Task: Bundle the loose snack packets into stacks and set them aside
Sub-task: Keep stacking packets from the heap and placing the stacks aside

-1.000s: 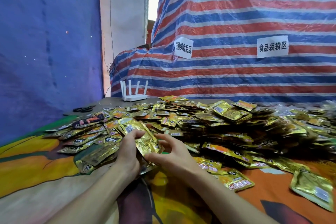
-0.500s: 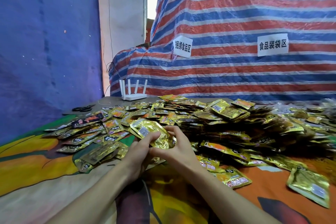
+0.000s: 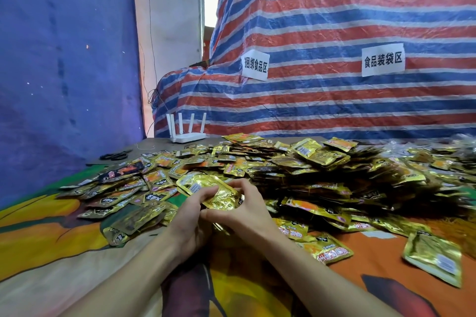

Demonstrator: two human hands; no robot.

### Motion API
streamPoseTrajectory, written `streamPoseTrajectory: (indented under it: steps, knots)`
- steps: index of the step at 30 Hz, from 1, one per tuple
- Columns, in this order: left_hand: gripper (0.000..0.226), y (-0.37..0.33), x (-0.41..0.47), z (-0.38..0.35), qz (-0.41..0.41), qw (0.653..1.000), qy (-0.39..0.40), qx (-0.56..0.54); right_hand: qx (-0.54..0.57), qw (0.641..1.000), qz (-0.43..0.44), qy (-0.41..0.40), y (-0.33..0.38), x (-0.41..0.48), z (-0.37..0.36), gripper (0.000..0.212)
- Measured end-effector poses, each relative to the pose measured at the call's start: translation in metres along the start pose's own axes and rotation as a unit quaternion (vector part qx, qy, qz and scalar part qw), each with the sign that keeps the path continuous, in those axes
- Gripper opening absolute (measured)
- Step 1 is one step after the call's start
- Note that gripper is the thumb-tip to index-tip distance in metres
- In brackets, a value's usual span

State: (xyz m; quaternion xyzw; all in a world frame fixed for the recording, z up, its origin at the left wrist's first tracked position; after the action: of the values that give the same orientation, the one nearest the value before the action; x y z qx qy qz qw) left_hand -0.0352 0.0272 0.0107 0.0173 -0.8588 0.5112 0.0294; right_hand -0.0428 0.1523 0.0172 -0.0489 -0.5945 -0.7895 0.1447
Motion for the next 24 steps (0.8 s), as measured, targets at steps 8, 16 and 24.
streamPoseTrajectory:
  steps: [8, 16, 24]
  knots:
    - [0.028, 0.001, 0.008, 0.000, 0.012, 0.999, -0.006, -0.049, -0.012, 0.999, -0.010, 0.035, 0.000, -0.001, -0.004, 0.071]
    - [0.026, -0.002, 0.007, 0.002, -0.009, 0.999, 0.033, -0.038, -0.187, 0.978, 0.091, -0.027, 0.010, -0.001, -0.002, 0.076]
    - [0.027, -0.001, 0.005, 0.002, -0.082, 0.995, 0.053, 0.025, -0.148, 0.985, 0.060, -0.070, 0.021, 0.005, 0.031, 0.058]
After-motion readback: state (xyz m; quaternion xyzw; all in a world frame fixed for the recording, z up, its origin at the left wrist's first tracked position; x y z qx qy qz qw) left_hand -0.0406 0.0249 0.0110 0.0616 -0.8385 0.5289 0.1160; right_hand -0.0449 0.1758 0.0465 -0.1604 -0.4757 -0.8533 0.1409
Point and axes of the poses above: each hand's wrist, its own x-axis towards the middle knuckle, its own z-axis out of the back of the hand, y = z × x, the point moved 3 cm from there along x, towards the middle knuckle, and after that the axes turned 9 degrees about -z, right-handed, at the moved point
